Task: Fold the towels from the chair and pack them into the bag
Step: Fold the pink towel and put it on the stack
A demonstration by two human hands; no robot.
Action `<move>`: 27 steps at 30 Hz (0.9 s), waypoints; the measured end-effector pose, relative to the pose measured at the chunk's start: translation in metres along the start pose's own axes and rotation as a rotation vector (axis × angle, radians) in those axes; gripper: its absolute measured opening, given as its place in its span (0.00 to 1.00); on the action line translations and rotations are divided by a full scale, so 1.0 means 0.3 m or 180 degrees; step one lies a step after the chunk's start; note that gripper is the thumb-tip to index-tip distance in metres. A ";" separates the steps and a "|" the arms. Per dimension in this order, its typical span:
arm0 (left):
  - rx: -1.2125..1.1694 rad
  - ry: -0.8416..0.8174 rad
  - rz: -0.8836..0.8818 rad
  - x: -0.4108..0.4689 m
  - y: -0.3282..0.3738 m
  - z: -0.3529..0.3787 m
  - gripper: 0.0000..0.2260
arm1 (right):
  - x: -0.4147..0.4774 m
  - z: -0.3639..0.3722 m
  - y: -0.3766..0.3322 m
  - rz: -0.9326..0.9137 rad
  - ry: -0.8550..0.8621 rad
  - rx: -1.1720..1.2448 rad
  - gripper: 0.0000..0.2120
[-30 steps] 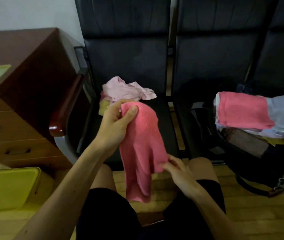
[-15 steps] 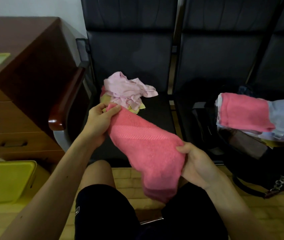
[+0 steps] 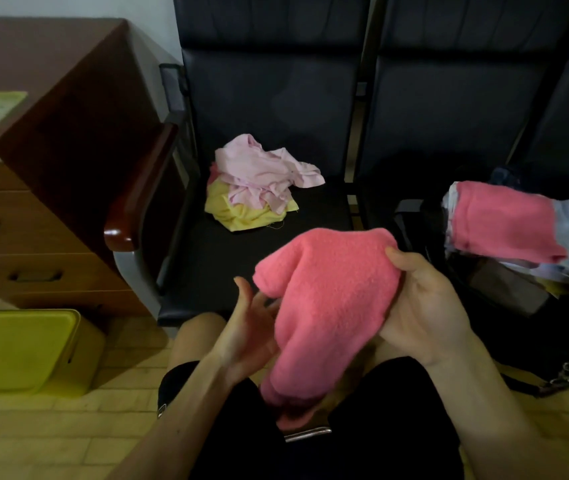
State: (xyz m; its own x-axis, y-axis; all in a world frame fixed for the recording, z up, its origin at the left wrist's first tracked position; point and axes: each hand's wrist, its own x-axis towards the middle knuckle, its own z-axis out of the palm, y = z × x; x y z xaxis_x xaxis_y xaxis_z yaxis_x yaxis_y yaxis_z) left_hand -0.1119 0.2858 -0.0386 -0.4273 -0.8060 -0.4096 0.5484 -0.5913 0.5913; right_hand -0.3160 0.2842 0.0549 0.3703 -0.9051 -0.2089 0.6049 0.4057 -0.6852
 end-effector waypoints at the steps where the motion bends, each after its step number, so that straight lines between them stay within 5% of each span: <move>1: -0.0175 -0.0285 -0.0097 -0.007 -0.017 0.002 0.48 | -0.001 0.003 -0.001 -0.0022 0.0070 0.0051 0.16; 4: -0.0539 -0.1037 -0.0284 -0.039 -0.032 0.050 0.42 | 0.001 0.011 -0.003 -0.0047 0.0237 0.0125 0.15; 12: 0.1027 -0.0356 -0.0352 -0.031 -0.067 -0.091 0.26 | 0.019 -0.027 0.008 -0.0012 0.0681 -0.0026 0.20; 15: 0.0985 -0.0293 -0.0186 -0.048 -0.030 -0.062 0.22 | 0.030 -0.069 0.032 -0.0079 0.1023 0.0060 0.20; 18: 0.0801 0.0046 0.0134 -0.054 0.022 0.021 0.11 | 0.022 -0.111 0.176 0.0470 0.1240 0.0052 0.36; 21: 0.0926 0.0382 0.0359 -0.032 0.053 0.085 0.11 | -0.014 -0.126 0.320 0.0957 0.0940 0.0281 0.57; 24: 0.1315 0.0537 0.0503 -0.034 0.076 0.106 0.11 | -0.028 -0.127 0.314 0.0569 0.0723 -0.0103 0.35; 27: 0.2064 0.0812 0.0707 -0.041 0.102 0.096 0.09 | -0.020 -0.167 0.236 0.0059 0.0735 -0.0133 0.24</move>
State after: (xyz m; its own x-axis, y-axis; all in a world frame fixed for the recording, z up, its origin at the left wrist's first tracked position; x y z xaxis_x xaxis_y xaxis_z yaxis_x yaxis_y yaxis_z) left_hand -0.1107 0.2786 0.0045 -0.1313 -0.9332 -0.3345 0.0331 -0.3414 0.9393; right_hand -0.3106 0.3120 -0.0273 0.2071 -0.9047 -0.3724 0.5681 0.4211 -0.7071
